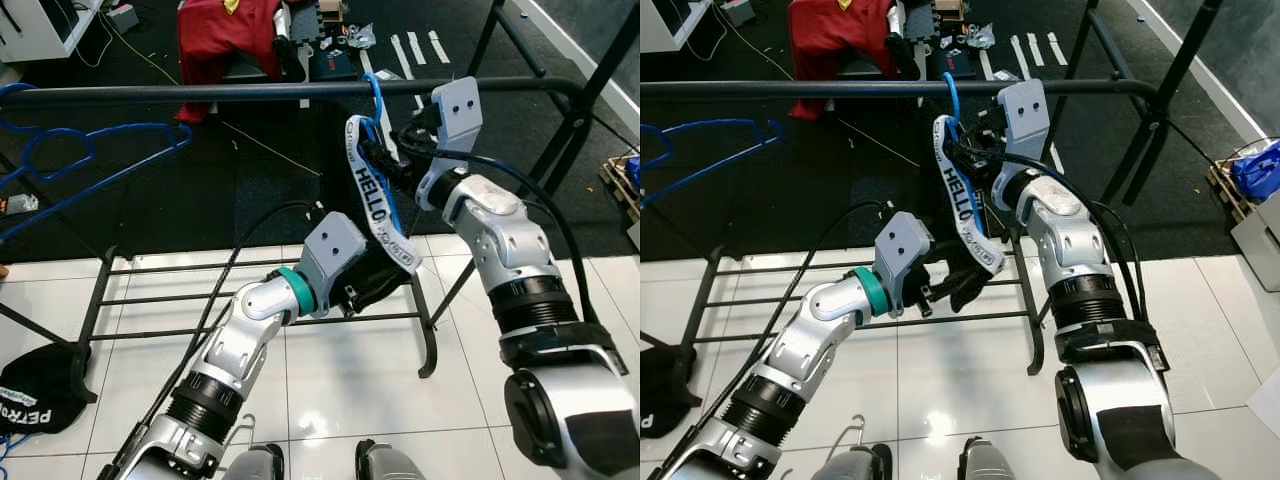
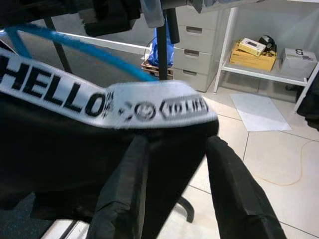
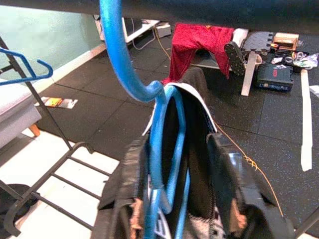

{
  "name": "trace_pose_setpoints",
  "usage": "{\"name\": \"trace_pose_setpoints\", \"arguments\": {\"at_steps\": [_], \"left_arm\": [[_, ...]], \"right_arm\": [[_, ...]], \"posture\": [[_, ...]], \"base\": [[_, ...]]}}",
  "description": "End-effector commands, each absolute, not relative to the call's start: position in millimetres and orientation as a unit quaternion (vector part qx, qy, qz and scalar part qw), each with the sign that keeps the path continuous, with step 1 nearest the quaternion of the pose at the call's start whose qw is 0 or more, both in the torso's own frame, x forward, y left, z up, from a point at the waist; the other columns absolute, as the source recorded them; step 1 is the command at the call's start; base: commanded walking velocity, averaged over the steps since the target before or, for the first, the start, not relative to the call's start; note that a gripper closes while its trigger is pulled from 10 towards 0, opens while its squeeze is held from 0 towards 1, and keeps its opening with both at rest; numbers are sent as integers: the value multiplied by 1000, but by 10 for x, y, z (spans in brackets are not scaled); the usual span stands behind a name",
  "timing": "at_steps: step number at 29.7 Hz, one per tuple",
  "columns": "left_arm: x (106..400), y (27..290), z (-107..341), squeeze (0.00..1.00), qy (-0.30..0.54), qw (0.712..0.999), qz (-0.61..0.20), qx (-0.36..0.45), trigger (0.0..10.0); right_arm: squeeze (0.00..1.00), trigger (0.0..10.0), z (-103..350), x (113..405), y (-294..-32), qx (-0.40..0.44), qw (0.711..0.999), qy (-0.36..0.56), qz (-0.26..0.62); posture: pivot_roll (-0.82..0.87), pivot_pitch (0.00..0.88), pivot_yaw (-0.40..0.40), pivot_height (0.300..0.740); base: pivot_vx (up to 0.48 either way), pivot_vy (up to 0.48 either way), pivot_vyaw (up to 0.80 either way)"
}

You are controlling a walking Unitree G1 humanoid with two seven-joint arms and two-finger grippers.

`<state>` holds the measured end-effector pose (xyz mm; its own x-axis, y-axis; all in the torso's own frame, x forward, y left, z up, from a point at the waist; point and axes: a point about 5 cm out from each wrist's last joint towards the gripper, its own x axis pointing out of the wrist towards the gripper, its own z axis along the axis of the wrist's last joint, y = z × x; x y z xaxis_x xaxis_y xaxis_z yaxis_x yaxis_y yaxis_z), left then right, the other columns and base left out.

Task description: Hang hanger

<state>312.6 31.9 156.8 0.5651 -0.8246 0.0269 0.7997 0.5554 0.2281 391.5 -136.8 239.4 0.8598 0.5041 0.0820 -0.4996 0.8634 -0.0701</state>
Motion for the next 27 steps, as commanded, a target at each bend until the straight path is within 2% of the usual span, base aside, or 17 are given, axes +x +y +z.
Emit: {"name": "trace_pose_setpoints", "arguments": {"at_steps": [1,13,21,25,27], "left_arm": [[3126,320,1535,0,-62,878,-464,101,10000],[3142,338,1537,0,-60,880,-458,108,10000],[3205,442,1545,0,-55,898,-423,102,10000],[3300,745,1581,0,-57,934,-346,74,10000],[3300,745,1581,0,-57,934,-346,74,10000]], "right_arm": [[0,0,2432,3935,-1372,-29,963,-53,262],[0,0,2463,3936,-1378,-35,961,-59,269],[0,0,2520,3883,-1363,-50,953,-87,286],[0,0,2575,3722,-1369,-66,940,-140,305],[0,0,2575,3722,-1369,-66,940,-140,305]], "posture": [[-6,126,66,740],[-5,126,69,740],[-7,125,72,740],[-10,124,74,740],[-10,124,74,740]], "base": [[0,0,0],[0,0,0],[0,0,0],[0,0,0],[0,0,0]]}}
